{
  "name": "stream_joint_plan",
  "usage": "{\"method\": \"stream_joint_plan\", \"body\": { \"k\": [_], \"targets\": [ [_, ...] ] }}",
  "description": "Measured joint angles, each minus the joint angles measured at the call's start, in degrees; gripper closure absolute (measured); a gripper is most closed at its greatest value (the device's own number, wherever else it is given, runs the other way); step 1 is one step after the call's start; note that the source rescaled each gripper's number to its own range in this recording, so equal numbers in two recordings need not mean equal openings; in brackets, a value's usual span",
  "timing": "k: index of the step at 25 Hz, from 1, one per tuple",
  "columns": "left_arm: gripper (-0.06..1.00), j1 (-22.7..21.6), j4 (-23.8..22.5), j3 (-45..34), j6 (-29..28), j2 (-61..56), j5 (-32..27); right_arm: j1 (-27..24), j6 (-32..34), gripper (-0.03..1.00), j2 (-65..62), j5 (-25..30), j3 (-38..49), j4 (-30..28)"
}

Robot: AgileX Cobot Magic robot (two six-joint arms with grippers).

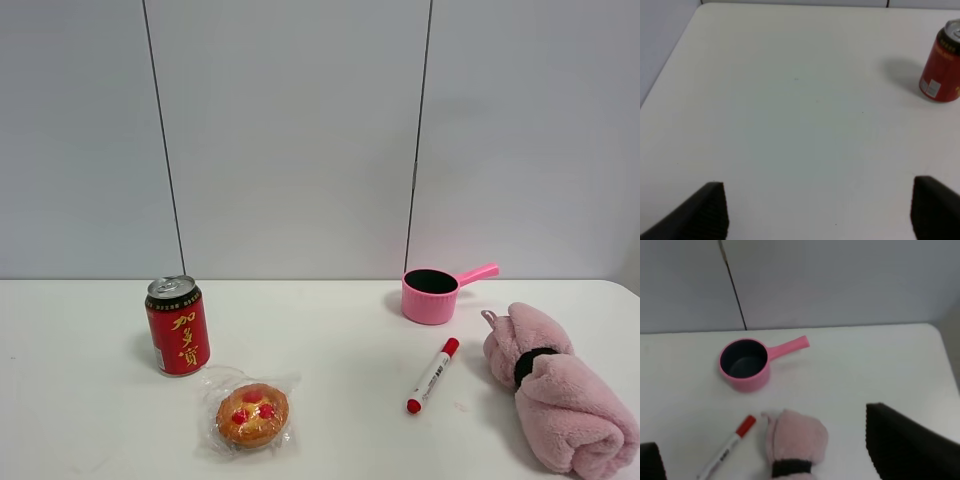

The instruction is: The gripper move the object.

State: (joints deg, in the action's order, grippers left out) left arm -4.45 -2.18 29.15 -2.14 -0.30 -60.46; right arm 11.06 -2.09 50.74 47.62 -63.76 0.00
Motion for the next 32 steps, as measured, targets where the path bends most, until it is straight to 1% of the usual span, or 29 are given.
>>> {"method": "stream_joint_plan", "body": {
  "k": [3,6,8,14,18,21,23,26,29,32],
  "targets": [
    [-0.06,0.0,0.01,0.0,0.01,0.0,0.0,0.19,-2.73,0.32,-5.57,3.64,0.0,0.0],
    [-0.06,0.0,0.01,0.0,0.01,0.0,0.0,0.19,-3.6,0.31,-11.31,5.71,0.38,-0.33],
    [-0.06,0.0,0.01,0.0,0.01,0.0,0.0,0.19,-3.73,0.31,-15.83,5.9,2.68,-1.09],
    [-0.06,0.0,0.01,0.0,-0.06,0.0,0.0,0.19,-1.16,0.31,-30.22,8.03,16.22,-1.76],
    [-0.06,0.0,0.01,0.0,-0.06,0.0,0.0,0.19,1.23,0.31,-35.95,13.12,24.24,-3.35],
    [-0.06,0.0,0.01,0.0,-0.06,0.0,0.0,0.19,2.95,0.31,-37.93,17.25,28.47,-3.35],
    [-0.06,0.0,0.01,0.0,-0.06,0.0,0.0,0.19,3.81,0.31,-38.58,18.9,30.45,-3.35],
    [-0.06,0.0,0.01,0.0,-0.06,0.0,0.0,0.19,4.17,0.31,-39.58,19.03,32.92,-3.6],
    [-0.06,0.0,0.01,0.0,0.0,0.0,0.0,0.19,4.17,0.31,-40.59,16.44,33.95,-4.43],
    [-0.06,0.0,0.01,0.0,0.0,0.0,0.0,0.19,4.17,0.31,-40.78,15.24,34.81,-4.36]
  ]
}}
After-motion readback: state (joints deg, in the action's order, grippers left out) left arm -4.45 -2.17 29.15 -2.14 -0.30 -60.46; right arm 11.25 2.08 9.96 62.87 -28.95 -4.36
